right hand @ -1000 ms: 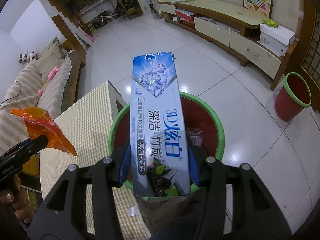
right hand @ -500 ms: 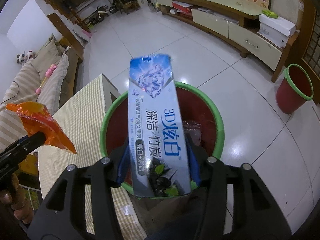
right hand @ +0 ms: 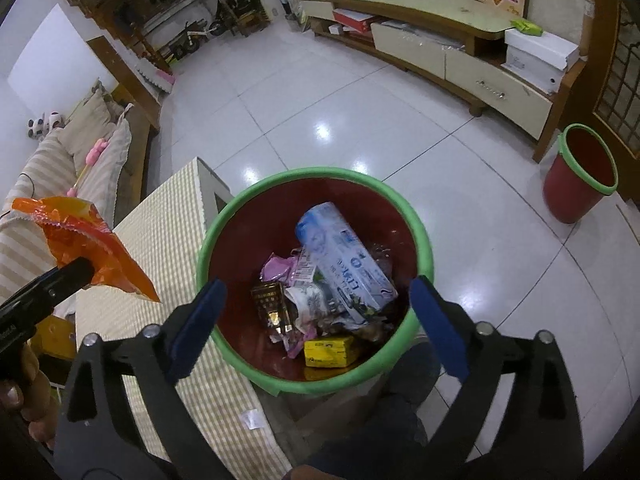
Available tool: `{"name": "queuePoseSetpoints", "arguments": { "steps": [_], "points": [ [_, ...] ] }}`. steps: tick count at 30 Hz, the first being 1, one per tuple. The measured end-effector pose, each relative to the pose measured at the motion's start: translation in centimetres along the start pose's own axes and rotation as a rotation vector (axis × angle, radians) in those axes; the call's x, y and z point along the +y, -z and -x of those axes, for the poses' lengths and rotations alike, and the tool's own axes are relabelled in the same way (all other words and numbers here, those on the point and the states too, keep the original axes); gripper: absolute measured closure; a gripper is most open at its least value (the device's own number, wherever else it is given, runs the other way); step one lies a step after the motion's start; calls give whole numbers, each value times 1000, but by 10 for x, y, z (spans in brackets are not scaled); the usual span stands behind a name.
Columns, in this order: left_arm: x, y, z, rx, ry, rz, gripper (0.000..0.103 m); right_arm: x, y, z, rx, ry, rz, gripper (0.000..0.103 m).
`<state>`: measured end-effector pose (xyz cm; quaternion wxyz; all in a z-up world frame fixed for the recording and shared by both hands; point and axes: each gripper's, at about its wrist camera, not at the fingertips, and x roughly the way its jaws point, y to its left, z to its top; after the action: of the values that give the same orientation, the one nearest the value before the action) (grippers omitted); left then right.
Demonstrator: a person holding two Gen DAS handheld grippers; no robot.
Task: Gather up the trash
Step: 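Open the right tool dropping the toothpaste box, then open the left tool dropping the orange bag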
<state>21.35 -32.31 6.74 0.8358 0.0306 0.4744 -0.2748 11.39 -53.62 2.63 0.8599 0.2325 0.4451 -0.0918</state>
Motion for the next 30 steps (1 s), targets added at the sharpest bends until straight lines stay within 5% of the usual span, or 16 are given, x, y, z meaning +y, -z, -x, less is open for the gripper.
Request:
{"name": "queuePoseSetpoints", "arguments": {
  "steps": [30],
  "points": [
    [-48,-15,-40,40,77,-74,50,-35,6,14,-35,53,-30,8]
  ]
}}
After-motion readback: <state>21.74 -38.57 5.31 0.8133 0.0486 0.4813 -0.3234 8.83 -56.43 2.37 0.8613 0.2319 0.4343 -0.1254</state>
